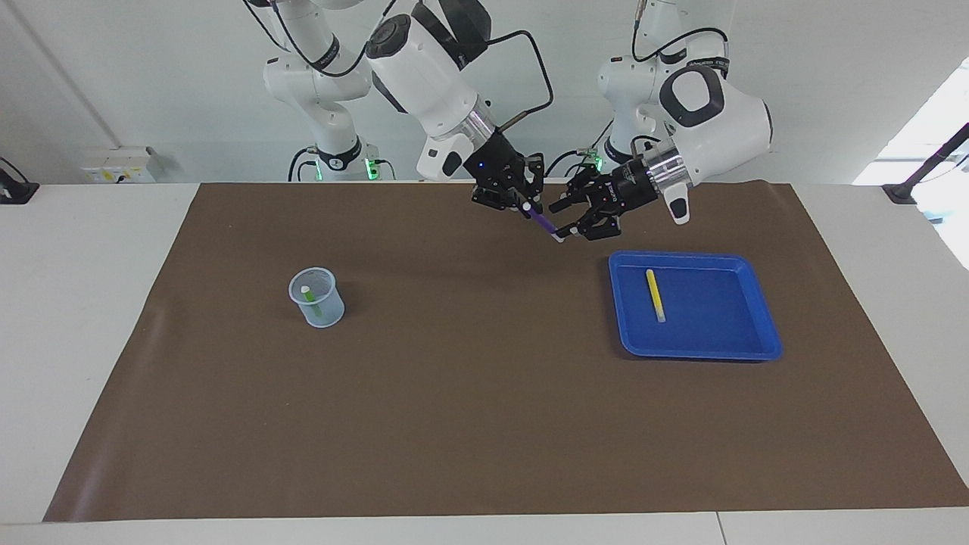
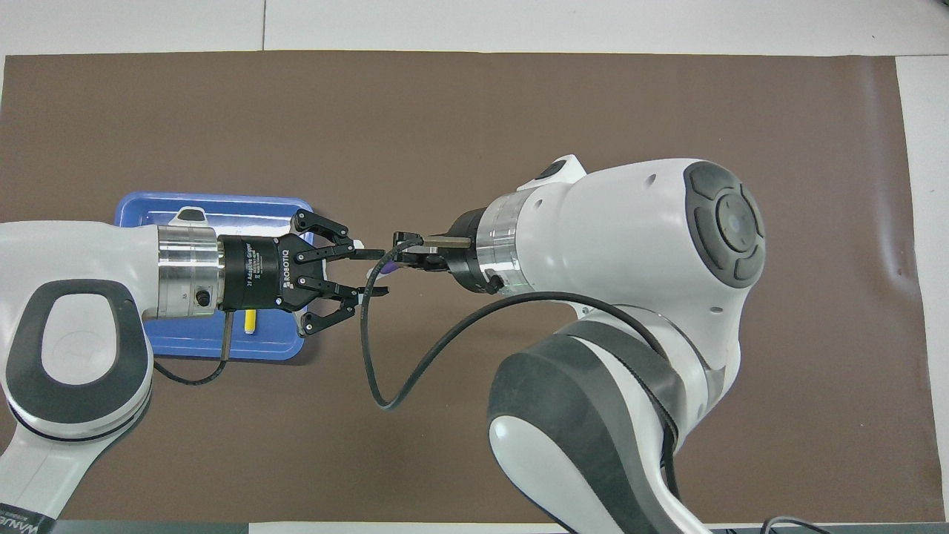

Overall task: Transfer and insert pens with both arms
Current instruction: 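Grasp the purple pen with the right gripper and open the left gripper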

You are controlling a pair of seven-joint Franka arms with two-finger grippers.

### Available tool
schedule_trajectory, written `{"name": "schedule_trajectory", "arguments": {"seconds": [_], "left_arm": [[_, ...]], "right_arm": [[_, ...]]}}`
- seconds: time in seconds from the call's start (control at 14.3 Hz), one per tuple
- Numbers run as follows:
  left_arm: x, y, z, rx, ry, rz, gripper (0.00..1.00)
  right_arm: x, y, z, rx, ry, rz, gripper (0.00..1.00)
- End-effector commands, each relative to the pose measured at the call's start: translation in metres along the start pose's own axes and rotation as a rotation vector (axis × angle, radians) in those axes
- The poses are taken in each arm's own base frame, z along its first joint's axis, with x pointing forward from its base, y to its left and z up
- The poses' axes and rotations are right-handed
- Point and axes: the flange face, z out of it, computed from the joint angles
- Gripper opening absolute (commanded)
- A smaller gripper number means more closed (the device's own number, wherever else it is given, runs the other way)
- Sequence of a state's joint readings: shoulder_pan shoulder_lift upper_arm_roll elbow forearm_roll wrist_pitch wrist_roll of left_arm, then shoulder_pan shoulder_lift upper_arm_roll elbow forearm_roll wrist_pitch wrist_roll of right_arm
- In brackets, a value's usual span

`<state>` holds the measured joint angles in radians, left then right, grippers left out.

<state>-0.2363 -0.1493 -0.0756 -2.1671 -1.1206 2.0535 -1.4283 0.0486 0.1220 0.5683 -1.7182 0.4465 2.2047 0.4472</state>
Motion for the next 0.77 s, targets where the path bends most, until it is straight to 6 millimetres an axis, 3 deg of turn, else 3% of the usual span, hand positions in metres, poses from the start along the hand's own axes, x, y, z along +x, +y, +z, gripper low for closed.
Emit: {"name": "schedule_trajectory", "arguments": {"seconds": [0.0,0.35,0.49,0.7], "left_arm": [[0.003,-0.008,-0.008,-0.021,0.003,0.007,1.0],[0.026,-0.003,-0.02,0.027,0.239,0.361,1.0],[0.044,0.003,-0.037,0.077,0.338,0.51,1.0],[0.073,0.012,-0.06,0.152,0.413,0.721,1.0]], "right_arm": [[-0.014,0.023,-0.009,-0.073,0.046,0.007,0.0],[-0.002,0.104,-0.043,-0.229,0.112,-0.047,0.0],[-0.003,0.137,-0.051,-0.289,0.121,-0.096,0.0],[0.0,0.171,-0.073,-0.391,0.14,-0.144,0.0]]}}
